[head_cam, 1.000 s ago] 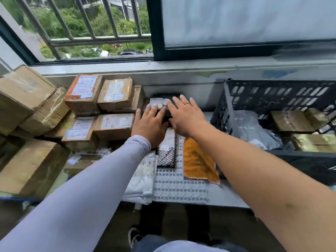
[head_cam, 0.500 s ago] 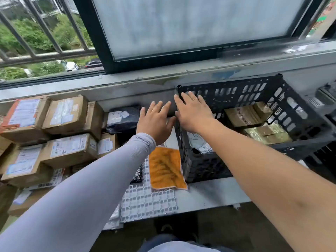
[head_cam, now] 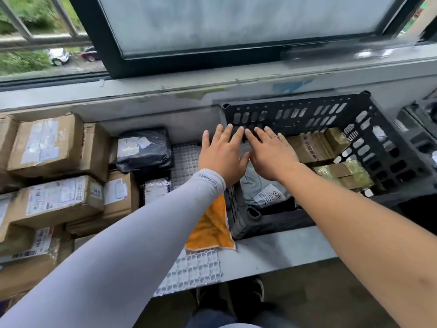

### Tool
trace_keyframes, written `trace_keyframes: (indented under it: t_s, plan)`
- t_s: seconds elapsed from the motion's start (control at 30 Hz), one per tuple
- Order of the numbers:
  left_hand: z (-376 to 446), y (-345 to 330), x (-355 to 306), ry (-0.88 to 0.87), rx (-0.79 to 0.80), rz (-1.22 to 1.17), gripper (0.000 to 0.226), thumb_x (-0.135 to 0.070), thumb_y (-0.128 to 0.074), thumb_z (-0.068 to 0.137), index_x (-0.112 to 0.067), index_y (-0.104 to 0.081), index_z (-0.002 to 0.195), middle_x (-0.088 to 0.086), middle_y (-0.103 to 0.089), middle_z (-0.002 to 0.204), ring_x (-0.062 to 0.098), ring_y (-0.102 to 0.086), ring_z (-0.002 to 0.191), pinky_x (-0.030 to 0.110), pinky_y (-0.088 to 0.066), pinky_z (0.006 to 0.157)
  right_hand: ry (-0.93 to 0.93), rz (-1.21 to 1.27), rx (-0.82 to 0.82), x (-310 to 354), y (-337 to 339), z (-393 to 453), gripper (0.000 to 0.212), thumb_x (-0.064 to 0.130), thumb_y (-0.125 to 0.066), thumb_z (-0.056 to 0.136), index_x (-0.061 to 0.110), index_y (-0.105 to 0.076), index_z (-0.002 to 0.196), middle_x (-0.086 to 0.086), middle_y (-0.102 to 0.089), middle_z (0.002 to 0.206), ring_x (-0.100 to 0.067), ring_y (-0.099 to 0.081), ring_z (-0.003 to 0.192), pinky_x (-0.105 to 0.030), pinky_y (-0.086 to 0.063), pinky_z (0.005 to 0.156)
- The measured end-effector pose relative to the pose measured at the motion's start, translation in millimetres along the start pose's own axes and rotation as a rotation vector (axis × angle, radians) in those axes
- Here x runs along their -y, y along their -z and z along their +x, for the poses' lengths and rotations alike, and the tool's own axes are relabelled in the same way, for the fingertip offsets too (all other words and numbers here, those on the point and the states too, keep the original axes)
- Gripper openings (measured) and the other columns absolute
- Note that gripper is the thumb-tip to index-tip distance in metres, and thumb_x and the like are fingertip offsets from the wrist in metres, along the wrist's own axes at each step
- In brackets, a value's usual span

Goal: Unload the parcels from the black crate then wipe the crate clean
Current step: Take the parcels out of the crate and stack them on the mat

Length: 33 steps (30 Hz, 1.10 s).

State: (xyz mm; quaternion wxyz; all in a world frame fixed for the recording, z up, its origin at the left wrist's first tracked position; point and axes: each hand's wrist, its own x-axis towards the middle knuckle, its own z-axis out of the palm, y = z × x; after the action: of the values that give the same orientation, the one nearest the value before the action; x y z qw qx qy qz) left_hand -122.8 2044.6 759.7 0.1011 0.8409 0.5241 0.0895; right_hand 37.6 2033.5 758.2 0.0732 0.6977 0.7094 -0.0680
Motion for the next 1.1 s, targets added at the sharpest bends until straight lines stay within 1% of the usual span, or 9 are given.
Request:
trace_keyframes:
  t_s: [0.13, 0.23, 0.43, 0.53, 0.7, 0.8, 0.93, 1.0, 1.1]
  plan:
    - [5, -1, -15, -0.045, 0.041, 0.125, 0.075, -0.055, -0.046, 0.101, -0.026, -0.018, 0.165, 0.006, -0.016, 0.172, 0.028, -0.006, 0.16, 0.056, 0.004, 0.126, 0.038, 0.015, 0.043, -23, -10, 1, 0.068, 0.044, -0.034, 0.108, 0.027, 0.0, 0.165, -0.004, -0.006, 0.173, -0.027, -0.002, 0.159, -0.05, -0.011, 0.128]
    - [14, 1, -30, -0.034, 0.116, 0.268, 0.084, -0.065, -0.042, 0.097, -0.024, -0.014, 0.165, 0.007, -0.013, 0.173, 0.028, -0.002, 0.16, 0.057, 0.009, 0.126, 0.085, 0.016, 0.06, -47, -15, 3, 0.071, 0.048, -0.035, 0.107, 0.028, 0.001, 0.165, -0.002, -0.004, 0.173, -0.026, -0.003, 0.159, -0.051, -0.013, 0.128]
    - [18, -24, -72, 0.057, 0.426, 0.454, 0.128, -0.095, -0.046, 0.074, -0.02, 0.005, 0.165, 0.008, -0.004, 0.174, 0.03, 0.008, 0.16, 0.057, 0.018, 0.123, 0.272, -0.01, 0.158, -86, -20, 8, 0.084, 0.059, -0.041, 0.102, 0.028, 0.006, 0.165, 0.001, 0.003, 0.173, -0.024, 0.001, 0.159, -0.053, -0.014, 0.127]
    - [19, -39, -83, 0.137, 0.559, 0.575, 0.142, -0.099, -0.05, 0.067, -0.018, 0.013, 0.164, 0.011, 0.003, 0.173, 0.032, 0.012, 0.159, 0.059, 0.019, 0.121, 0.368, -0.018, 0.222, -98, -30, 8, 0.099, 0.07, -0.047, 0.094, 0.028, 0.01, 0.164, 0.0, 0.006, 0.173, -0.025, 0.003, 0.159, -0.053, -0.015, 0.127]
    - [21, -60, -89, 0.276, 0.701, 0.53, 0.155, -0.093, -0.068, 0.059, -0.017, 0.02, 0.161, 0.013, 0.008, 0.173, 0.034, 0.013, 0.158, 0.059, 0.013, 0.124, 0.449, -0.033, 0.372, -101, -56, 4, 0.134, 0.091, -0.057, 0.071, 0.026, 0.016, 0.163, -0.003, 0.014, 0.172, -0.03, 0.009, 0.158, -0.058, -0.014, 0.126]
    - [16, -75, -87, 0.274, 0.738, 0.512, 0.154, -0.089, -0.072, 0.059, -0.02, 0.019, 0.162, 0.013, 0.009, 0.172, 0.036, 0.012, 0.158, 0.057, 0.011, 0.125, 0.449, -0.034, 0.413, -98, -70, 5, 0.142, 0.094, -0.061, 0.063, 0.029, 0.019, 0.161, -0.004, 0.018, 0.171, -0.032, 0.014, 0.158, -0.06, -0.013, 0.125]
    - [19, -83, -84, 0.268, 0.754, 0.496, 0.151, -0.08, -0.078, 0.064, -0.019, 0.018, 0.163, 0.012, 0.01, 0.172, 0.038, 0.011, 0.158, 0.058, 0.007, 0.126, 0.427, -0.05, 0.437, -91, -79, 9, 0.15, 0.088, -0.072, 0.057, 0.029, 0.021, 0.16, -0.003, 0.02, 0.171, -0.035, 0.012, 0.158, -0.062, -0.015, 0.124]
    - [21, -83, -83, 0.25, 0.742, 0.484, 0.149, -0.081, -0.077, 0.065, -0.018, 0.017, 0.163, 0.013, 0.007, 0.173, 0.038, 0.008, 0.158, 0.058, 0.005, 0.126, 0.42, -0.052, 0.439, -90, -78, 10, 0.146, 0.084, -0.072, 0.062, 0.027, 0.019, 0.161, -0.004, 0.018, 0.171, -0.035, 0.008, 0.158, -0.06, -0.02, 0.124]
    - [25, -80, -81, 0.234, 0.698, 0.445, 0.14, -0.082, -0.073, 0.069, -0.019, 0.01, 0.164, 0.013, 0.0, 0.173, 0.038, 0.001, 0.159, 0.056, 0.002, 0.127, 0.436, -0.078, 0.401, -94, -71, 12, 0.129, 0.078, -0.066, 0.076, 0.023, 0.012, 0.163, -0.005, 0.012, 0.172, -0.034, -0.001, 0.159, -0.054, -0.026, 0.124]
